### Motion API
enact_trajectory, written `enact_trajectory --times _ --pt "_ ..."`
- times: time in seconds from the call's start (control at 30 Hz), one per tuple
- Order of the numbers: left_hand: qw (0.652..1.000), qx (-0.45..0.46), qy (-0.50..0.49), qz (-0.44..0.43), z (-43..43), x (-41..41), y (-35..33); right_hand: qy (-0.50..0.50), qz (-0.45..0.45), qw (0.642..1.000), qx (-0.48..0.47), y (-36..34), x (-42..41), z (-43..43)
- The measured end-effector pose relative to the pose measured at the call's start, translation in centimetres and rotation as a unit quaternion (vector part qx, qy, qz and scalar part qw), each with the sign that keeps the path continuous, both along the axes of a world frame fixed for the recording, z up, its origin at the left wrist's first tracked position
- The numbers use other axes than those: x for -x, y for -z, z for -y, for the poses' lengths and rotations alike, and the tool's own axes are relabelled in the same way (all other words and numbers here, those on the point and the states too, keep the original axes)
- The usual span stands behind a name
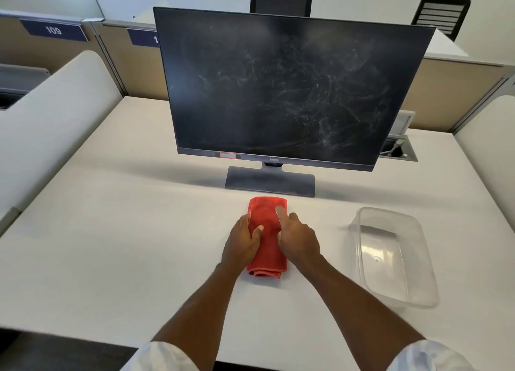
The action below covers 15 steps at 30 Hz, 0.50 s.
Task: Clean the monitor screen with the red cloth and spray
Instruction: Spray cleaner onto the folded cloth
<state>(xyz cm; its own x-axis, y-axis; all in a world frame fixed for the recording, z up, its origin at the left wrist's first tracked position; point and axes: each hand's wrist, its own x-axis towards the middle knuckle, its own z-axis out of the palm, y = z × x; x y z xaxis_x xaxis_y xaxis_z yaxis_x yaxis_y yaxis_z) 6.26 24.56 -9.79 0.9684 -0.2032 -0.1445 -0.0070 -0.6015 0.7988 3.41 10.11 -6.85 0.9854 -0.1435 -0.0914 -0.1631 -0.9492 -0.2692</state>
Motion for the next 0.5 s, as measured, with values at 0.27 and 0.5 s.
enact_trajectory --times 0.27,0.5 --pt "0.999 -0.044 -0.016 -0.007 -0.8 0.7 0.1 -0.003 -0.005 1.0 0.008 0.0 1.2 0.4" --pt "0.999 -0.043 0.006 0.009 -0.8 1.0 -0.1 -0.024 -0.012 1.0 0.004 -0.2 1.2 0.7"
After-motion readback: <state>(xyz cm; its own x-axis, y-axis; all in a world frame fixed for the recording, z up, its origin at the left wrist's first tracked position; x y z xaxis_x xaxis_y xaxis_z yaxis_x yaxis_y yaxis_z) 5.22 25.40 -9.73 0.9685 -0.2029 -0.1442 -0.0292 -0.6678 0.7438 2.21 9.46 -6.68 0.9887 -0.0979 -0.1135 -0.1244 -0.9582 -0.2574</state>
